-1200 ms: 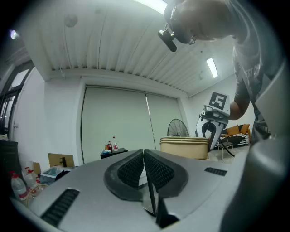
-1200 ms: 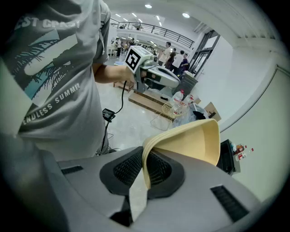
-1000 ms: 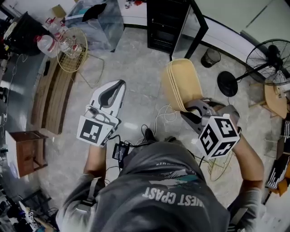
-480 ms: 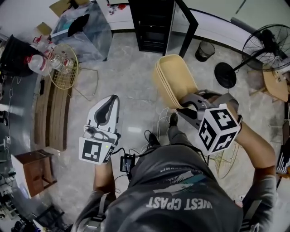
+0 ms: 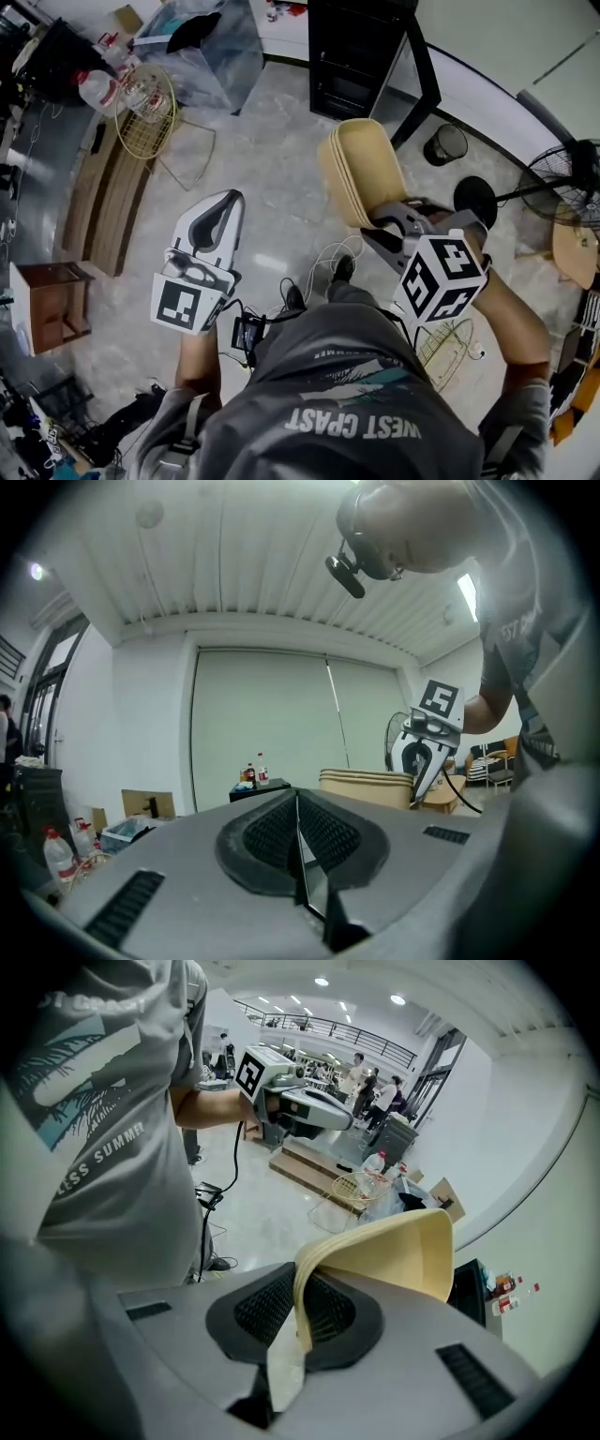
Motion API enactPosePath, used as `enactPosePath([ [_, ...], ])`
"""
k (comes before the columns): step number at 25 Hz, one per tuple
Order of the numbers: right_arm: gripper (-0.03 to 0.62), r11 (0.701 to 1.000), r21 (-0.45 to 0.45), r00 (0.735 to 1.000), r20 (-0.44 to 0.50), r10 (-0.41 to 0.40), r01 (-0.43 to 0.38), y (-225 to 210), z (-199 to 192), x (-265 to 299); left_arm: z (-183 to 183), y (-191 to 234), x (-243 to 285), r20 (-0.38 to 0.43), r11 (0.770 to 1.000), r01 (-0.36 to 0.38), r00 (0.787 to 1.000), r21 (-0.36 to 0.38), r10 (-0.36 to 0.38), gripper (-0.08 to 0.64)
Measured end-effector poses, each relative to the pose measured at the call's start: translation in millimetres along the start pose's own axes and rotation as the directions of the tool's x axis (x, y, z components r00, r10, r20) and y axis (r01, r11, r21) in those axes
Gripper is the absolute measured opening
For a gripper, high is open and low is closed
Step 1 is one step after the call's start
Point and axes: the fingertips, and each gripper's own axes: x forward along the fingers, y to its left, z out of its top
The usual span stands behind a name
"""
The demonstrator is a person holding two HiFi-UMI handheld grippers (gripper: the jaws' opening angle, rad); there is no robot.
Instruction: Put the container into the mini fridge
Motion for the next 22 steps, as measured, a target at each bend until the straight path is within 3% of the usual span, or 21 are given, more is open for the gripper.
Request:
enactPosePath([
  [15,0.044,0.995,-0.070,0.997,0.045,0.069,-0.065,-79,-66,3,21,-8,86,0.020,0.994,-0.109,0.994,0.027,0.108,0.023],
  [22,0.044,0.995,-0.071,0.995,0.066,0.081,-0.076,-100,-77,11,18,-5,105,-0.042,0.990,-0.134,0.990,0.041,0.135,0.023],
])
